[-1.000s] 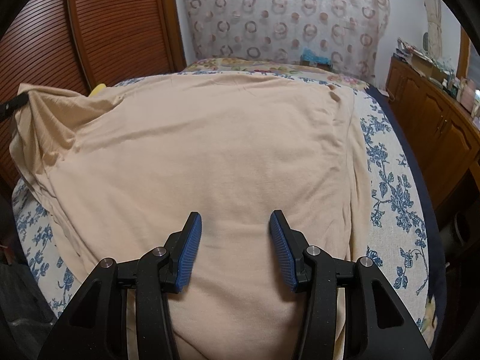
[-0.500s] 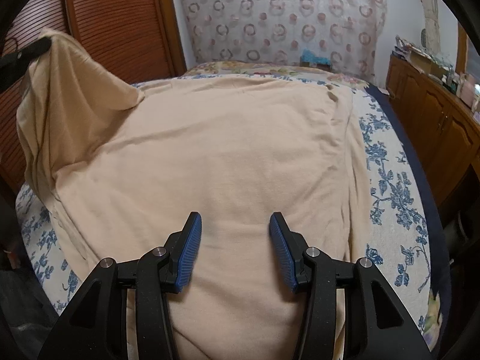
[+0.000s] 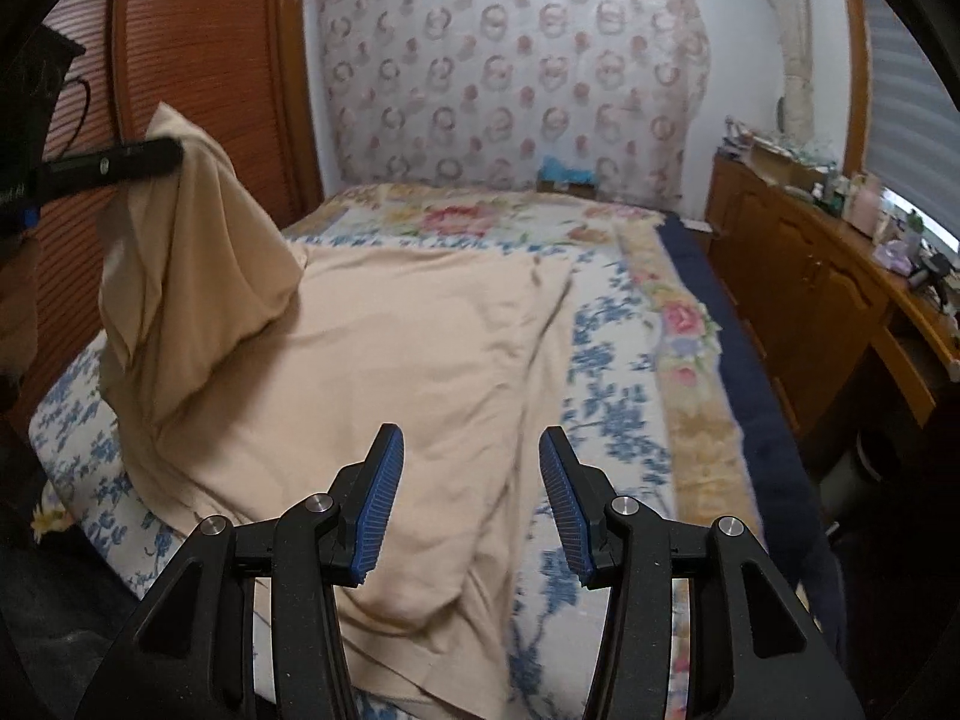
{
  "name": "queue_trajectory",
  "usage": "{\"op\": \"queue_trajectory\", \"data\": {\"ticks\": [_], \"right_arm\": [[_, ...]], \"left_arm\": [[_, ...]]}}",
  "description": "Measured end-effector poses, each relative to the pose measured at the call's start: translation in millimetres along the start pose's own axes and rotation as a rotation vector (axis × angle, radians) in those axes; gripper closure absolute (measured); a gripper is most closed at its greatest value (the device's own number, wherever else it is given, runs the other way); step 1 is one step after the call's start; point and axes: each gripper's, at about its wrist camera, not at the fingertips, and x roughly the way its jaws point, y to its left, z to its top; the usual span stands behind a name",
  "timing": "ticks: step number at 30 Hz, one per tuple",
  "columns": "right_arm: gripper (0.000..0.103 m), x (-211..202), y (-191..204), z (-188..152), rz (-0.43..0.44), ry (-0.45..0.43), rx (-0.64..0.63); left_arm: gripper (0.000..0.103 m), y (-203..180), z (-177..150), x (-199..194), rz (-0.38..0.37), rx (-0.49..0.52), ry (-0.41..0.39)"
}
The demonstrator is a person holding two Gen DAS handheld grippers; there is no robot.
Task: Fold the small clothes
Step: 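Lift the shirt edge with the left gripper, fold it over, and open, then move the right gripper to the folded edge of the peach shirt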
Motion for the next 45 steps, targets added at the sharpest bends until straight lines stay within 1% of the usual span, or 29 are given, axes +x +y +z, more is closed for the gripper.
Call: {"op": "queue_trajectory", "data": {"ticks": [3, 4, 5, 6, 8, 9, 11, 12, 18, 19, 22, 26, 28, 33, 37, 45], "right_arm": [[0.055, -6, -3, 1, 0.0, -0.013, 0.01], [0.055, -7, -3, 1, 0.002, -0.015, 0.008], [0.055, -7, -3, 1, 0.003, -0.015, 0.005], [0.055, -7, -4, 1, 0.004, -0.014, 0.001], [0.055, -5, -5, 0, 0.005, -0.01, -0.004], [0.055, -3, -4, 0, 0.006, -0.008, -0.007], [0.055, 0, -3, -1, 0.014, -0.006, -0.011], [0.055, 3, -2, -1, 0.018, -0.005, -0.013], [0.055, 23, 10, 6, 0.045, 0.008, -0.04], [0.055, 27, 13, 9, 0.053, 0.008, -0.047], [0.055, 36, 21, 16, 0.072, 0.014, -0.065], [0.055, 51, 35, 26, 0.098, 0.023, -0.09], [0.055, 59, 43, 31, 0.116, 0.029, -0.108], [0.055, 79, 64, 47, 0.157, 0.051, -0.158], [0.055, 95, 84, 59, 0.188, 0.067, -0.201], [0.055, 127, 127, 77, 0.218, 0.11, -0.298]], "left_arm": [[0.095, -10, -4, 8, -0.015, 0.008, 0.03], [0.09, -11, -5, 9, -0.022, 0.008, 0.033], [0.081, -13, -6, 9, -0.02, 0.01, 0.034], [0.077, -14, -7, 7, -0.012, 0.015, 0.034], [0.061, -13, -10, 2, 0.006, 0.02, 0.026], [0.06, -11, -13, -1, 0.01, 0.015, 0.02], [0.05, -2, -19, -7, 0.027, -0.005, 0.017], [0.048, 3, -21, -9, 0.04, -0.014, 0.017], [0.047, 42, -47, -31, 0.163, -0.066, 0.01], [0.047, 51, -53, -36, 0.195, -0.08, 0.002], [0.047, 73, -66, -46, 0.252, -0.121, -0.007], [0.047, 99, -86, -61, 0.347, -0.162, -0.013], [0.047, 113, -96, -68, 0.371, -0.194, -0.005], [0.047, 131, -114, -79, 0.424, -0.227, 0.006], [0.047, 140, -124, -86, 0.447, -0.243, -0.003], [0.047, 151, -139, -103, 0.478, -0.266, -0.013]]}}
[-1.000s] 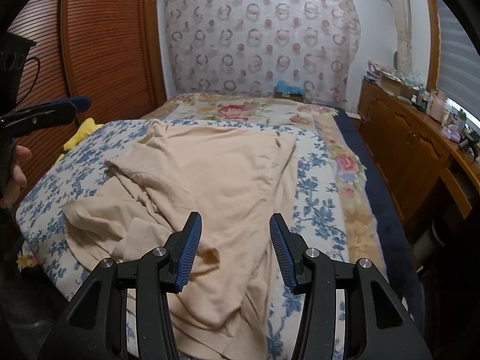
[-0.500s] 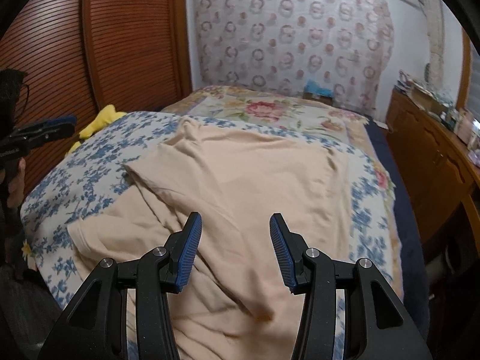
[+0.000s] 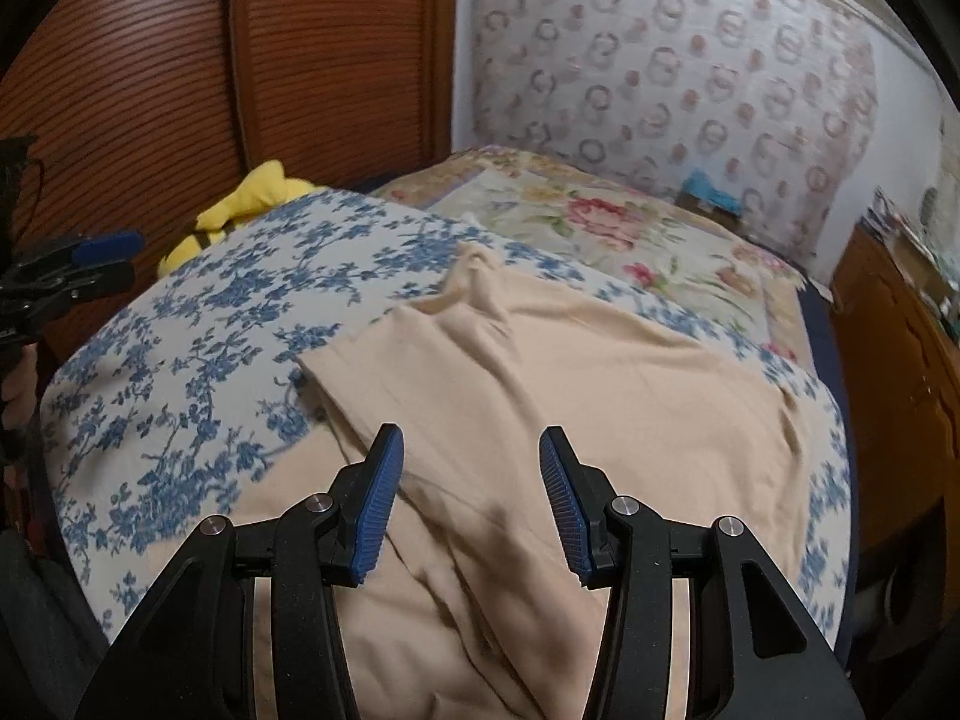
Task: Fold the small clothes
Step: 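Move the right gripper to the folded edge of the peach shirt, then grasp the shirt edge with the right gripper, fold it over, open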
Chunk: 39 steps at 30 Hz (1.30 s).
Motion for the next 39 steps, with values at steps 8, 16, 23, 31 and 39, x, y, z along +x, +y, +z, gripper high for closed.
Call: {"op": "queue_trajectory", "data": {"ticks": [8, 16, 23, 31, 39], "right_arm": [[0.048, 35, 27, 26, 0.069, 0.04, -0.065], [0.046, 84, 64, 36, 0.156, 0.146, -0.165], [0.057, 108, 64, 33, 0.135, 0.178, -0.164], [0.099, 71, 19, 39, 0.127, 0.039, -0.021], [0.1, -6, -84, 50, -0.056, -0.098, 0.142]], "left_arm": [[0.047, 16, -9, -2, 0.017, -0.024, 0.008], [0.047, 15, -15, 4, 0.003, -0.023, 0.025], [0.047, 9, -19, 8, -0.016, -0.01, 0.037], [0.047, 0, -21, 11, -0.038, 0.004, 0.046], [0.047, -9, -20, 13, -0.067, 0.012, 0.052]]}}
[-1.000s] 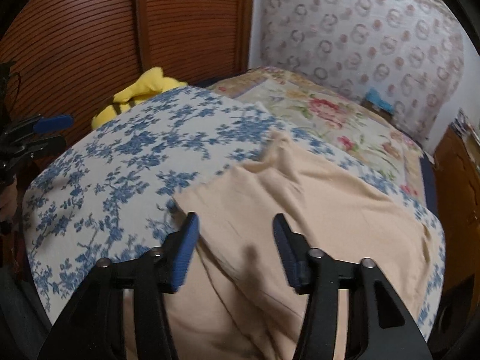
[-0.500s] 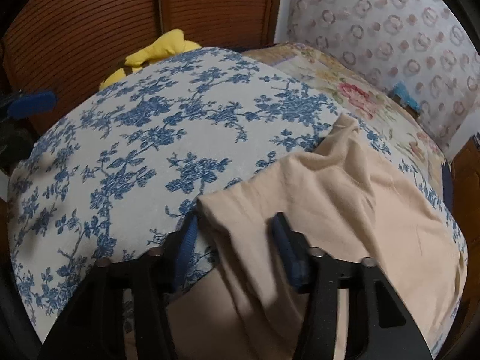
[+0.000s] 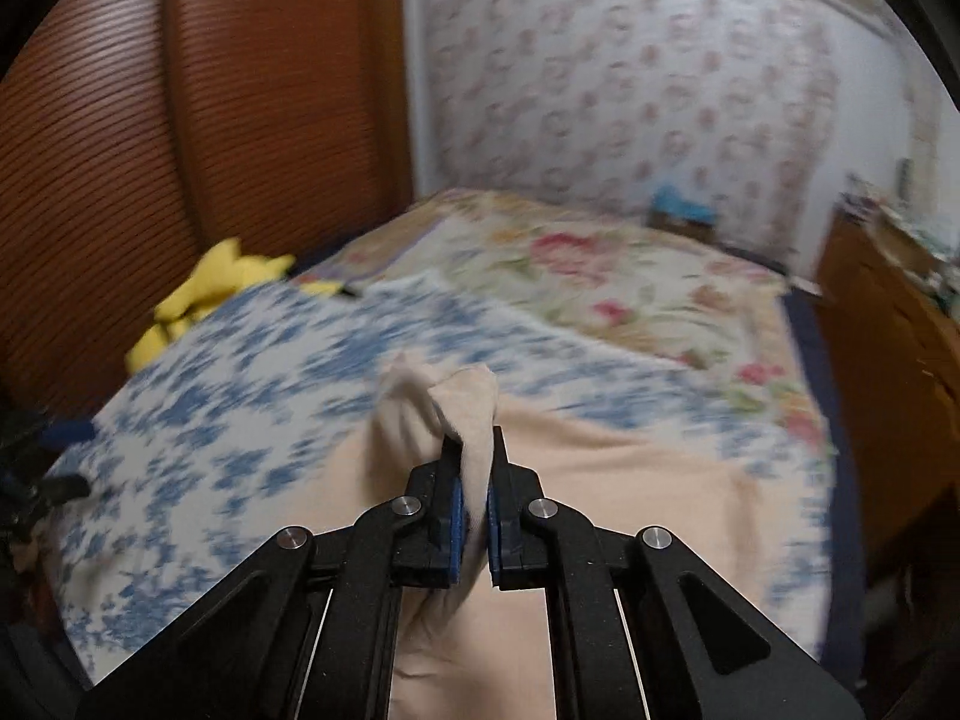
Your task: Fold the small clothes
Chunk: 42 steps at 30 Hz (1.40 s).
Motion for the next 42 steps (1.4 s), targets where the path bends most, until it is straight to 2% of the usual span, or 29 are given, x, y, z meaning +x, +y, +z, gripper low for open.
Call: {"op": "queue_trajectory", "data": {"ticks": [3, 7, 12, 14, 15, 16, 17, 23, 26, 28, 30, 34, 37, 42], "right_arm": [[0.1, -9, -40, 9, -0.115, 0.01, 0.012], [0.1, 4, -86, 6, -0.252, 0.075, 0.044], [0.099, 36, -111, -15, -0.352, 0.185, 0.062], [0.08, 40, -112, -24, -0.357, 0.207, 0.081], [0.075, 39, -112, -27, -0.361, 0.21, 0.083], [0.067, 36, -111, -29, -0.361, 0.206, 0.083], [0.063, 32, -108, -31, -0.355, 0.199, 0.081], [0.061, -9, -66, -50, -0.276, 0.149, 0.037], [0.061, -31, -36, -68, -0.197, 0.123, 0.008], [0.061, -44, -21, -84, -0.104, 0.118, 0.034], [0.061, -53, -8, -98, -0.05, 0.118, 0.056], [0.061, -59, 13, -113, -0.021, 0.122, 0.069], [0.061, -60, 25, -122, -0.042, 0.133, 0.049], [0.061, -59, 41, -130, -0.016, 0.151, 0.037]], "left_arm": [[0.047, -5, 1, 1, -0.017, 0.005, 0.004], [0.047, -14, 1, 3, -0.029, 0.021, 0.012], [0.047, -20, 0, 6, -0.04, 0.031, 0.023], [0.047, -22, -1, 8, -0.046, 0.034, 0.029], [0.047, -24, -2, 9, -0.049, 0.036, 0.033], [0.047, -25, -3, 10, -0.051, 0.039, 0.036], [0.047, -27, -3, 11, -0.054, 0.041, 0.038], [0.047, -39, -7, 15, -0.079, 0.05, 0.047], [0.047, -46, -9, 18, -0.095, 0.06, 0.058], [0.047, -51, -10, 22, -0.105, 0.071, 0.067], [0.047, -57, -10, 26, -0.113, 0.079, 0.078], [0.047, -67, -11, 29, -0.134, 0.087, 0.084], [0.047, -76, -12, 31, -0.146, 0.1, 0.094], [0.047, -82, -15, 34, -0.153, 0.11, 0.107]]}}
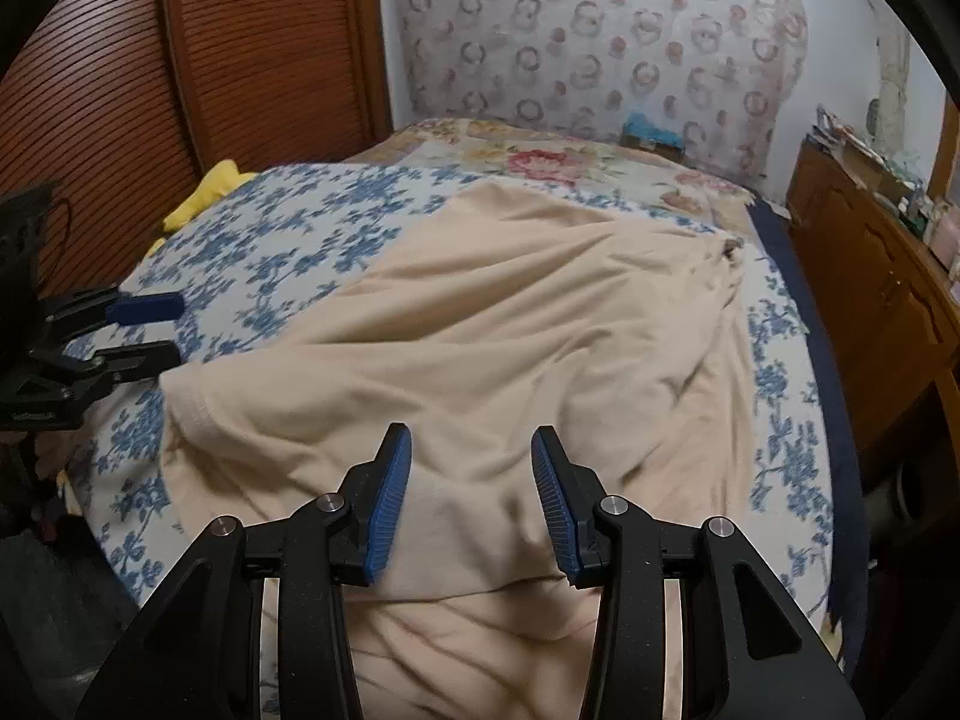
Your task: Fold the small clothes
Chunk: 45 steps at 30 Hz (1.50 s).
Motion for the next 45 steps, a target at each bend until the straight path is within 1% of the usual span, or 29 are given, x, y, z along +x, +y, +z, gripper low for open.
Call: {"op": "queue_trajectory", "data": {"ticks": [5, 8, 12, 13, 14, 15, 16, 19, 23, 25, 28, 31, 32, 34, 36, 37, 38, 42, 45], "right_arm": [[0.056, -3, 12, -7, 0.034, 0.002, -0.012], [0.055, 3, 17, -12, 0.033, 0.02, -0.033], [0.056, 10, 15, -22, 0.029, 0.048, -0.035], [0.062, 9, 14, -24, 0.027, 0.047, -0.039], [0.076, 8, 13, -25, 0.025, 0.047, -0.042], [0.086, 6, 11, -27, 0.031, 0.044, -0.046], [0.098, 2, 10, -29, 0.039, 0.032, -0.048], [0.1, -18, 3, -34, 0.045, -0.017, -0.022], [0.101, -52, -11, -44, 0.019, -0.06, 0.022], [0.101, -69, -17, -52, -0.009, -0.065, 0.032], [0.101, -84, -26, -63, -0.052, -0.039, 0.046], [0.1, -90, -36, -72, -0.092, -0.008, 0.074], [0.093, -91, -37, -73, -0.096, -0.01, 0.08], [0.087, -96, -42, -75, -0.113, -0.021, 0.096], [0.077, -99, -44, -73, -0.111, -0.042, 0.108], [0.063, -100, -45, -71, -0.111, -0.059, 0.119], [0.058, -99, -46, -69, -0.11, -0.068, 0.125], [0.057, -82, -47, -60, -0.109, -0.073, 0.13], [0.057, -59, -52, -59, -0.107, -0.033, 0.147]], "left_arm": [[0.047, -4, -2, 3, -0.013, 0.003, 0.011], [0.047, -6, -4, 6, -0.019, 0.006, 0.022], [0.047, -10, -5, 7, -0.025, 0.015, 0.029], [0.047, -12, -5, 7, -0.027, 0.017, 0.03], [0.047, -13, -5, 7, -0.028, 0.019, 0.03], [0.047, -14, -5, 7, -0.029, 0.02, 0.03], [0.047, -16, -4, 7, -0.03, 0.023, 0.03], [0.047, -19, -3, 4, -0.037, 0.029, 0.023], [0.047, -22, -1, 3, -0.049, 0.033, 0.018], [0.047, -24, 0, 3, -0.052, 0.037, 0.018], [0.047, -28, 2, 5, -0.059, 0.043, 0.021], [0.047, -32, 2, 9, -0.065, 0.05, 0.029], [0.047, -33, 2, 10, -0.065, 0.053, 0.033], [0.047, -36, 2, 12, -0.067, 0.058, 0.039], [0.047, -38, 2, 13, -0.066, 0.063, 0.043], [0.047, -39, 2, 13, -0.066, 0.065, 0.045], [0.047, -40, 1, 14, -0.067, 0.068, 0.048], [0.047, -42, -1, 16, -0.068, 0.071, 0.061], [0.047, -45, -4, 20, -0.068, 0.077, 0.081]]}}
